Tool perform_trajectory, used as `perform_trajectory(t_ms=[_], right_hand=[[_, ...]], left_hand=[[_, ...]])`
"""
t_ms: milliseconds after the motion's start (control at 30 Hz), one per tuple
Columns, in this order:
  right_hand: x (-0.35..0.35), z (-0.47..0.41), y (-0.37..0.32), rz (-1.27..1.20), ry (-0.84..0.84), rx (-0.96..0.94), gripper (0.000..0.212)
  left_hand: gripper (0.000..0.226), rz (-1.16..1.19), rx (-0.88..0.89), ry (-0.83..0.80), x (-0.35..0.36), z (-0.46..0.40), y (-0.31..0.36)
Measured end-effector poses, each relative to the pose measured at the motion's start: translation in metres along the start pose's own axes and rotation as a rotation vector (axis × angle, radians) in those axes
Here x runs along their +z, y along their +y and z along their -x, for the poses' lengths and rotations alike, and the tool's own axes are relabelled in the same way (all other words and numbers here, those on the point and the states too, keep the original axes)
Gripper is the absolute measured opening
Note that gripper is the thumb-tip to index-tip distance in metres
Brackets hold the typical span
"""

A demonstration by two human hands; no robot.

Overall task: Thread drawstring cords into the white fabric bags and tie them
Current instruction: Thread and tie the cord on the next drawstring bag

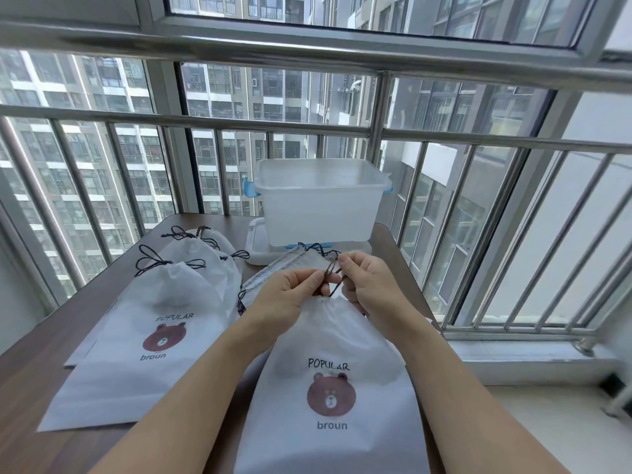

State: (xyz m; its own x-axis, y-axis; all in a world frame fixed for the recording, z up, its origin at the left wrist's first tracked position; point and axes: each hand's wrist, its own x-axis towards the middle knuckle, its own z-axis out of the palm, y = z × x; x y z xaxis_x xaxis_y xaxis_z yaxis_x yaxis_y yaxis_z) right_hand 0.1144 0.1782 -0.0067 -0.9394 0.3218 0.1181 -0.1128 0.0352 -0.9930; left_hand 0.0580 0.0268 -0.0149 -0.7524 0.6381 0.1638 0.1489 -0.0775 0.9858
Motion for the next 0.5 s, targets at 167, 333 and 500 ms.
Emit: perform_trajectory(t_ms=[167,333,500], right_hand=[[-0.0003,-0.0020,-0.0001,0.022,-0.042,0.055,0.011],[-0.0061,0.0013,-0.0033,0.054,-0.124,0.032,0.011],[-0.0040,-0.0006,-0.0007,0.033,-0.108,0.022,0.023]], left_hand=[[0.029,0.015,0.002,0.036,-0.0031,0.0007,-0.0021],[0.029,0.041,0.029,0.003,-0.0031,0.0007,-0.0014],[0.033,0.058,-0.006,-0.026,-0.0022,-0.0001,-0.0030]])
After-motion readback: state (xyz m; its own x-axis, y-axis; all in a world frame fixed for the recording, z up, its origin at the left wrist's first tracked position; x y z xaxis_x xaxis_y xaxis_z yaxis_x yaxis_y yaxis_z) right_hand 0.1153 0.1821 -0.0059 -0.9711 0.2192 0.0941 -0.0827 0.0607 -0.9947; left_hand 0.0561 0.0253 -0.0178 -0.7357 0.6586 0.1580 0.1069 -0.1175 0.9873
